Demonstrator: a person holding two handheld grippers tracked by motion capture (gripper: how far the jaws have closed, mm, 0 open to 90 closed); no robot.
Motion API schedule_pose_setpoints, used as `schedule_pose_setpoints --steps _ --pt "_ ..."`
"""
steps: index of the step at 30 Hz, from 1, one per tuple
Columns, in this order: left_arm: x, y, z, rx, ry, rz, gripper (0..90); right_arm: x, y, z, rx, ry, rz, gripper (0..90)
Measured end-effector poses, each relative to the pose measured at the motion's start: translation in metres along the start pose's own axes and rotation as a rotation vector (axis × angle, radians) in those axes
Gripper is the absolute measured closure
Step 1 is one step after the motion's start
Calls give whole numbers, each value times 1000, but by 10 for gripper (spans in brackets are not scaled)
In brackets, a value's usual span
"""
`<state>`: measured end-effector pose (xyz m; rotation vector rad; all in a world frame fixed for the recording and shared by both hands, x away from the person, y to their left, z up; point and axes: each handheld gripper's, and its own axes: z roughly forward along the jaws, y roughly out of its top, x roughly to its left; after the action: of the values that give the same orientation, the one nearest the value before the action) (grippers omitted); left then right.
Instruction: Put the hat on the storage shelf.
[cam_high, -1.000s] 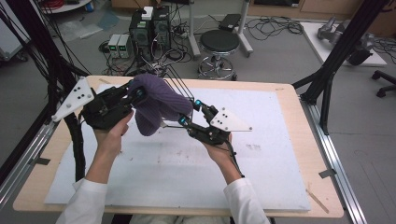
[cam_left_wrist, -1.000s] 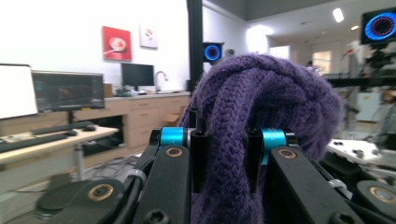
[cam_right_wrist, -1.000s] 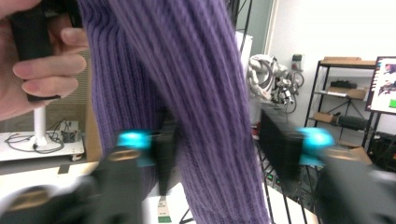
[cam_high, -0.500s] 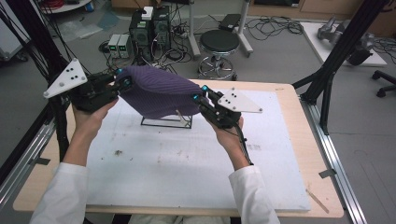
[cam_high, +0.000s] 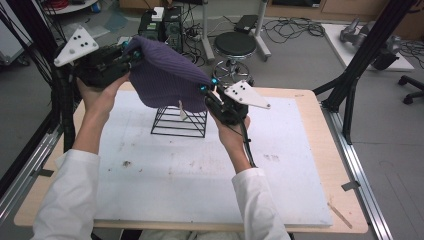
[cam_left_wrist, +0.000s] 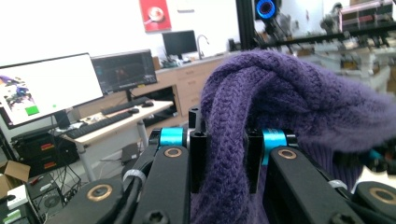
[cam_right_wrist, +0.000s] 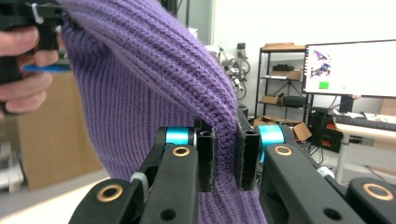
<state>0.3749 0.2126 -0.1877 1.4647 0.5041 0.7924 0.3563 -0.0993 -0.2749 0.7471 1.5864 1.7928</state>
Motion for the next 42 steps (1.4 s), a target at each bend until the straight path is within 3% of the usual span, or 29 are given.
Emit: schedule_pose_setpoints --steps 2,7,11,13,20,26,27,28,31,36,42 --pt "2 6 4 -15 15 -16 788 0 4 4 -12 -9 33 827" --pt "7 18 11 -27 46 0 788 2 14 14 -21 -46 46 826" --pt "10 17 12 -18 59 6 788 3 14 18 -8 -44 53 826" --pt "11 14 12 -13 73 7 787 5 10 22 9 -50 33 825" --pt "11 5 13 -3 65 -8 786 4 3 24 32 -67 37 823" --pt "7 -7 19 59 59 -1 783 -4 -8 25 89 -95 62 819" --pt "7 -9 20 78 57 -8 783 -5 -10 25 100 -101 68 819" --pt "6 -15 22 128 46 -10 783 -6 -13 25 115 -106 75 818" --pt "4 -26 24 173 40 4 782 -9 -24 25 159 -121 88 817" --pt "4 -42 27 219 38 12 782 -9 -44 27 227 -123 114 813" --pt "5 -64 29 252 37 -20 782 -5 -69 29 296 -137 148 808"
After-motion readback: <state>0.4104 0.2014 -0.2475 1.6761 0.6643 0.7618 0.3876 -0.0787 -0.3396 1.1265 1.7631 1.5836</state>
